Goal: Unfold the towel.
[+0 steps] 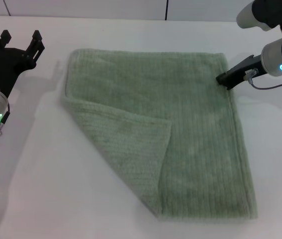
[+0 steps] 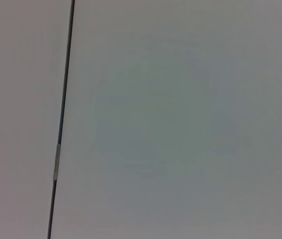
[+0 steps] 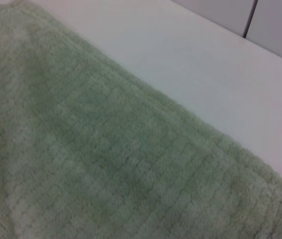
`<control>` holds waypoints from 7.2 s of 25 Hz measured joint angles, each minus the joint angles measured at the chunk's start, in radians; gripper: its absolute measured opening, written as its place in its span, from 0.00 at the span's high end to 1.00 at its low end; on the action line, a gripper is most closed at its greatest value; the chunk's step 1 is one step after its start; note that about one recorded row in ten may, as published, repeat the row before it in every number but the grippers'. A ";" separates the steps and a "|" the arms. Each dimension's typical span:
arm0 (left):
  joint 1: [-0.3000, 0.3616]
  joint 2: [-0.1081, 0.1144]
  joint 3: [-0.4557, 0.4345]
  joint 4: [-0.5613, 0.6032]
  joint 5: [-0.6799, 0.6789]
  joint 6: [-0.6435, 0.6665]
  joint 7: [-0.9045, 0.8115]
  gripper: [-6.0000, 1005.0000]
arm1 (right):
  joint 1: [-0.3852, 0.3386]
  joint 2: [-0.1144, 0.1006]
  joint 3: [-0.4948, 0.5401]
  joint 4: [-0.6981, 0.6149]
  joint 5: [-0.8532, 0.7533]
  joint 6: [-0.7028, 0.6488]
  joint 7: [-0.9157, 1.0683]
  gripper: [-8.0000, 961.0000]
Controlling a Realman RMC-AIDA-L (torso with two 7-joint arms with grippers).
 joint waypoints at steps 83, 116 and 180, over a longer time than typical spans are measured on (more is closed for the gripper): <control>-0.447 0.014 1.110 0.468 0.153 0.344 -0.917 0.22 | 0.008 -0.009 0.000 0.021 -0.003 0.004 -0.001 0.99; -0.470 0.010 1.119 0.331 0.149 0.182 -0.908 0.22 | 0.010 -0.016 -0.006 0.021 -0.005 0.005 -0.001 0.99; -0.487 0.018 1.200 0.308 0.153 0.105 -0.951 0.97 | 0.012 -0.015 -0.008 0.021 -0.005 0.004 -0.001 0.99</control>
